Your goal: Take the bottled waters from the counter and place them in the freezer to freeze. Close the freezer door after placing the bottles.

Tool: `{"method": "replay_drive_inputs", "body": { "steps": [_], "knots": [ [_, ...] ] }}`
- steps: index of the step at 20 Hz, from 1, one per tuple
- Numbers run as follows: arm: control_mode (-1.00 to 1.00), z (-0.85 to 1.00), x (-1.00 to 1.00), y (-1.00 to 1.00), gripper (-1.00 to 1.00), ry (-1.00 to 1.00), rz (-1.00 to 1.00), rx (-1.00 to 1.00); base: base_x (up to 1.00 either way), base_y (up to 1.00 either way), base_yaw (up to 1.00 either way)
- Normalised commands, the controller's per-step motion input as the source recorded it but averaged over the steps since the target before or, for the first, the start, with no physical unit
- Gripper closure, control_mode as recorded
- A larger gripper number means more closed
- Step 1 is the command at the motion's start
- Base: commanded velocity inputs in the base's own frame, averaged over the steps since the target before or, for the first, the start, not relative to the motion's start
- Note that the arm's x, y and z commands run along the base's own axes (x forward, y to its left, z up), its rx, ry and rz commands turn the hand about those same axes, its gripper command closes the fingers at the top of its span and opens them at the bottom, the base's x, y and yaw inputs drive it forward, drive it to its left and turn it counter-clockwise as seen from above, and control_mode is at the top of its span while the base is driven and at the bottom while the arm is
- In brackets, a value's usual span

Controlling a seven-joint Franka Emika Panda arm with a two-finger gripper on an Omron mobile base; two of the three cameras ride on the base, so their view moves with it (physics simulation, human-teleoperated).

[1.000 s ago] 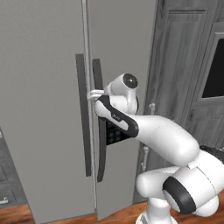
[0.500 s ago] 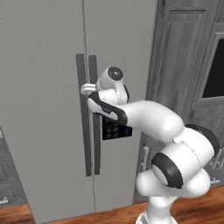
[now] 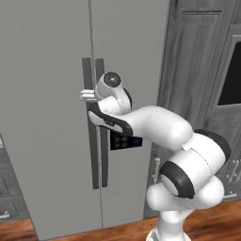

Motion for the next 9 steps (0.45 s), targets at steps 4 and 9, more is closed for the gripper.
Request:
{"method": "replay_drive_inputs", "body": {
  "steps": [4, 9],
  "knots": [
    [-1.00, 0.00, 0.57, -0.04, -1.00, 0.06, -0.01, 0.00, 0.00, 0.00, 0.00],
    [-1.00, 0.00, 0.50, -0.08, -1.00, 0.00, 0.00, 0.00, 0.00, 0.00, 0.00]
  ]
}}
